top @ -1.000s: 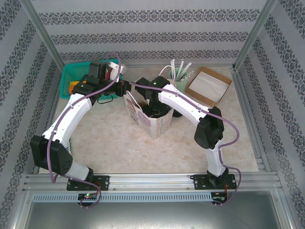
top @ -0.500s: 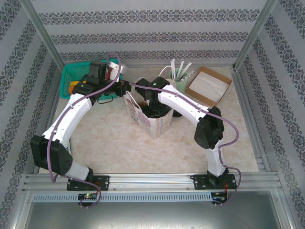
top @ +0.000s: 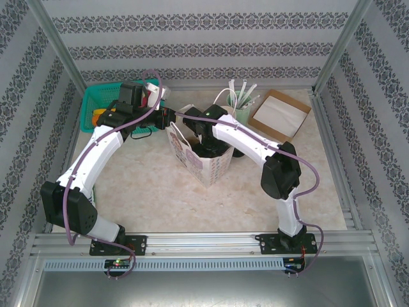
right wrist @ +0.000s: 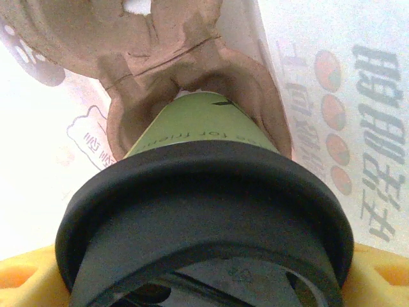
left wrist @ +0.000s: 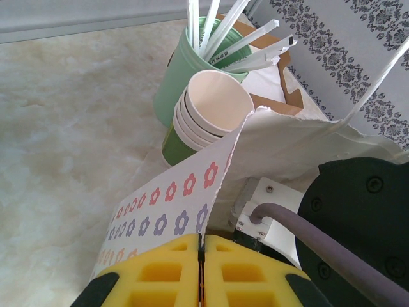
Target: Pack the takeout coffee
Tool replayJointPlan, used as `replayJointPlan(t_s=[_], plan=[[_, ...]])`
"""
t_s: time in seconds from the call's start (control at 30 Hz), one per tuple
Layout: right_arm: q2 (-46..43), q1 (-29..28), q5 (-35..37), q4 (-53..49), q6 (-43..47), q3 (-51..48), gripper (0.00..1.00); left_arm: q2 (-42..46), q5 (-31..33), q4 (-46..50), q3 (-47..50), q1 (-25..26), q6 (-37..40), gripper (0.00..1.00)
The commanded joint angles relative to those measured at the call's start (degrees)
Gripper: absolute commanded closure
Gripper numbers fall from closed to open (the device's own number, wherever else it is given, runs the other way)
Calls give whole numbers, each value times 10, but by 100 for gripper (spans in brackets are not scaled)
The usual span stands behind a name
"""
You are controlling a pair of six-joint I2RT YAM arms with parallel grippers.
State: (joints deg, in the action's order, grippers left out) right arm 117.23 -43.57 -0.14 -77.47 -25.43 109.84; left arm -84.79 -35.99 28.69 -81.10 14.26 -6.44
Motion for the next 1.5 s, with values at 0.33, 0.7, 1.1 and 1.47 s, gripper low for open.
replayJointPlan(t_s=[0.33,0.7,1.1,1.47], plan=[[0,9,-14,-5,-9,-14,42,7,-13,-11,-1,6,12,91],[4,11,-15,3,-12,-19,42,7,-13,-10,0,5,14,91],[3,13,1,25,-18,-35,43,7,-15,-9,-1,6,15,91],[5,13,13,42,-21,-36,43,6,-19,-13,0,5,12,91]])
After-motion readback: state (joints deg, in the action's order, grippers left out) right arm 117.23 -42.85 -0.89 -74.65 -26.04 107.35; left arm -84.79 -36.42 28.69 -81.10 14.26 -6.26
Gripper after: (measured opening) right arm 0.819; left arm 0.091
